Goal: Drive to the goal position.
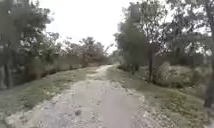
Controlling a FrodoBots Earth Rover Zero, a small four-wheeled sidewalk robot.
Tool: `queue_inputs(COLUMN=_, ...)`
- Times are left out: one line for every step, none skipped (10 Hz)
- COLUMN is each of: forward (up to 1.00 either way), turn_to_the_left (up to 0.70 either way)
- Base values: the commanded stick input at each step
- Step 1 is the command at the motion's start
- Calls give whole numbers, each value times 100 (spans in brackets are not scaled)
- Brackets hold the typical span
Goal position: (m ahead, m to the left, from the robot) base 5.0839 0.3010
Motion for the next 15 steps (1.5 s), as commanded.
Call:
queue_inputs(forward=70, turn_to_the_left=0)
queue_inputs(forward=70, turn_to_the_left=0)
queue_inputs(forward=70, turn_to_the_left=0)
queue_inputs(forward=70, turn_to_the_left=0)
queue_inputs(forward=70, turn_to_the_left=0)
queue_inputs(forward=70, turn_to_the_left=0)
queue_inputs(forward=70, turn_to_the_left=0)
queue_inputs(forward=70, turn_to_the_left=0)
queue_inputs(forward=70, turn_to_the_left=0)
queue_inputs(forward=70, turn_to_the_left=0)
queue_inputs(forward=70, turn_to_the_left=0)
queue_inputs(forward=70, turn_to_the_left=10)
queue_inputs(forward=70, turn_to_the_left=30)
queue_inputs(forward=70, turn_to_the_left=35)
queue_inputs(forward=70, turn_to_the_left=35)
